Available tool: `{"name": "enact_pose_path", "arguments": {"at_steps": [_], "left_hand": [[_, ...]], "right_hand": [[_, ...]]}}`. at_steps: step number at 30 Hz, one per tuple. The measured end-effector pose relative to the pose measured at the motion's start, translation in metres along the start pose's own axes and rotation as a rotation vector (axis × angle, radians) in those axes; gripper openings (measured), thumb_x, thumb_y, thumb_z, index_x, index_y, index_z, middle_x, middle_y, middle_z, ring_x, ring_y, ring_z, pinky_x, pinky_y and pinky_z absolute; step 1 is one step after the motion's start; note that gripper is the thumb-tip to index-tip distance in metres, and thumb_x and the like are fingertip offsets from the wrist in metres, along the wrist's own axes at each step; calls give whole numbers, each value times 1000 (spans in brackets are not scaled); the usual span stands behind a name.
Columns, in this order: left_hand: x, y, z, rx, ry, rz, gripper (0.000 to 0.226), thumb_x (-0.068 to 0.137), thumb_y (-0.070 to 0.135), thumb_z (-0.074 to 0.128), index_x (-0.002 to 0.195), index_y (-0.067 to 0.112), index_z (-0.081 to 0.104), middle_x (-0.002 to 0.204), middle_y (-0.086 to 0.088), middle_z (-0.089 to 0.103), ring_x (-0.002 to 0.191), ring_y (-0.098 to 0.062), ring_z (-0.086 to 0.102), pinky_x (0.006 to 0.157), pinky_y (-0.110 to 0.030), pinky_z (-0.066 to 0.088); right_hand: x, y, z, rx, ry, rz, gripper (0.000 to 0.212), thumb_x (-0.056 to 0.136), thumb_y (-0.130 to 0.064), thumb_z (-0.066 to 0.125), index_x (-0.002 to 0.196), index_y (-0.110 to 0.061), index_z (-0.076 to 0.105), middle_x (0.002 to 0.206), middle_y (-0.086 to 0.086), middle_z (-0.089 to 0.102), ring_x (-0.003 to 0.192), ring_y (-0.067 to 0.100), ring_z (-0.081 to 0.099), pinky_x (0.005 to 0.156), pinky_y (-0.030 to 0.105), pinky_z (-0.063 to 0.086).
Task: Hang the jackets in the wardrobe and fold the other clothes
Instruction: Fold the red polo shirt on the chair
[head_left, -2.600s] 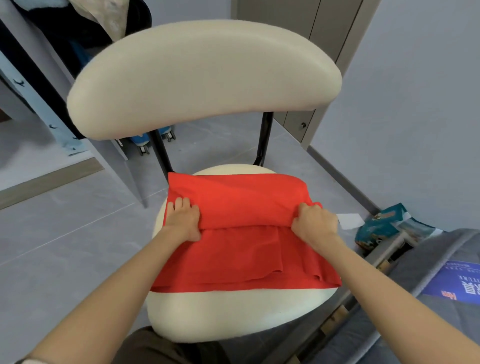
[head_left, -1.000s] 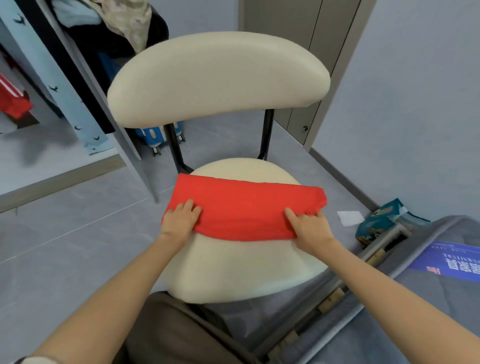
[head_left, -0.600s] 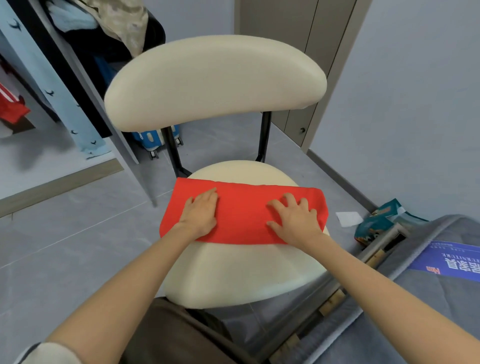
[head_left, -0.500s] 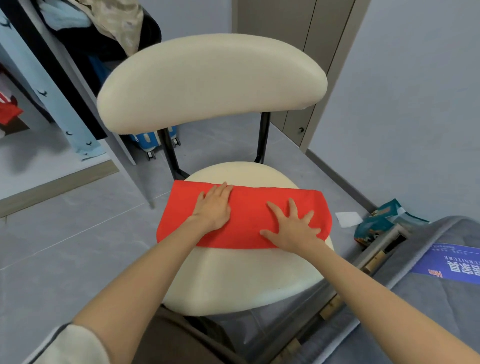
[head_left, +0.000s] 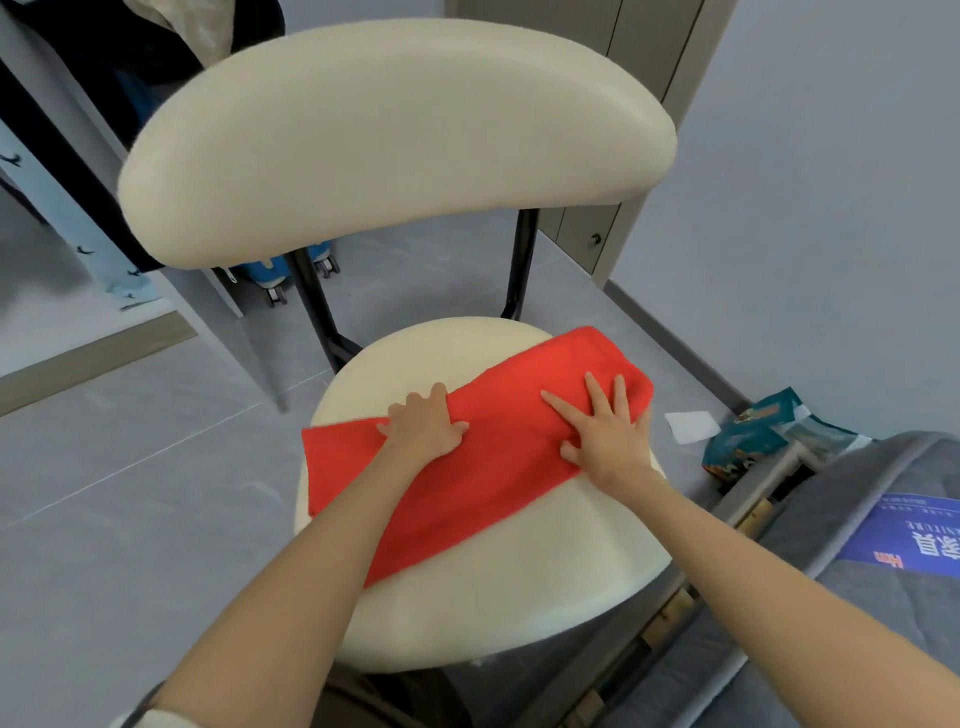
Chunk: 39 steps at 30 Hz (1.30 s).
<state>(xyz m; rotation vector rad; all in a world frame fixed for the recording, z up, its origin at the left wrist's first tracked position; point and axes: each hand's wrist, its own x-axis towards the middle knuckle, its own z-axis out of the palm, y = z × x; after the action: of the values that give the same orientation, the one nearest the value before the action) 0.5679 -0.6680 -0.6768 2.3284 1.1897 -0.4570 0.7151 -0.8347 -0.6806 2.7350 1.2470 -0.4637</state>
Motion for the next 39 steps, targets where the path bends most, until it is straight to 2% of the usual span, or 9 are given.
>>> {"name": "enact_pose_path", "arguments": {"at_steps": [4,8,13,16,20,24,28,34,39], "left_hand": [[-24,1,-2,-4,-204,-91,64,95,37,53,142,4,25,140,-17,44,124,-33,47,92,-36,42],[-48,-21,-7,-511,-621,-233,60,90,49,57,129,4,51,129,-16,58,110,-33,62,84,-36,55],[-34,-23,-11,-865,-170,-195,49,92,53,50,109,9,63,105,-4,63,85,-16,57,67,-23,45],[-21,0,-5,-1146,-155,-223,48,90,40,62,121,5,58,115,-6,64,89,-16,61,73,-25,48],[-12,5,4,-1029,-150,-150,59,79,38,75,124,5,54,116,-5,64,83,-10,63,62,-19,49],[-16,-15,2,-972,-227,-35,111,70,38,83,151,19,9,145,1,39,125,-18,49,102,-35,44],[-33,-33,0,-857,-335,213,139,61,21,89,144,49,-19,156,12,15,137,-12,32,103,-28,40],[-61,-41,13,-699,-424,324,145,62,14,89,138,52,-28,157,14,-8,144,-13,14,115,-34,27],[-85,-43,28,-730,-330,310,128,72,9,82,144,50,-15,156,-2,20,137,-24,35,108,-34,37]], "right_hand": [[12,-24,-14,24,132,58,58,100,-25,43,145,-51,19,161,7,-4,143,41,4,112,52,21],[10,-32,-12,708,120,265,51,95,-21,44,144,-29,31,149,17,24,129,42,33,102,46,36],[5,-30,-1,934,-35,461,66,89,-45,60,135,-3,37,134,17,47,125,37,44,103,46,39],[4,-30,3,1117,-102,438,66,81,-44,71,128,-4,49,126,12,58,116,30,54,98,44,47],[5,-33,1,1280,-235,385,80,73,-38,81,135,-5,42,131,8,55,114,25,56,93,37,49],[4,-29,-3,1318,-357,314,102,74,-25,82,144,-11,10,139,4,39,117,20,47,93,34,45],[-7,-17,-3,1411,-379,137,119,68,-6,84,145,-32,-3,140,-1,36,118,16,48,94,34,47],[-41,-5,2,1153,-454,-141,148,56,-9,92,141,-52,-22,149,-24,-1,141,12,16,106,33,35],[-66,-6,14,1086,-447,-164,146,57,-14,92,143,-50,-22,154,-20,-4,143,14,15,110,35,30]]}}
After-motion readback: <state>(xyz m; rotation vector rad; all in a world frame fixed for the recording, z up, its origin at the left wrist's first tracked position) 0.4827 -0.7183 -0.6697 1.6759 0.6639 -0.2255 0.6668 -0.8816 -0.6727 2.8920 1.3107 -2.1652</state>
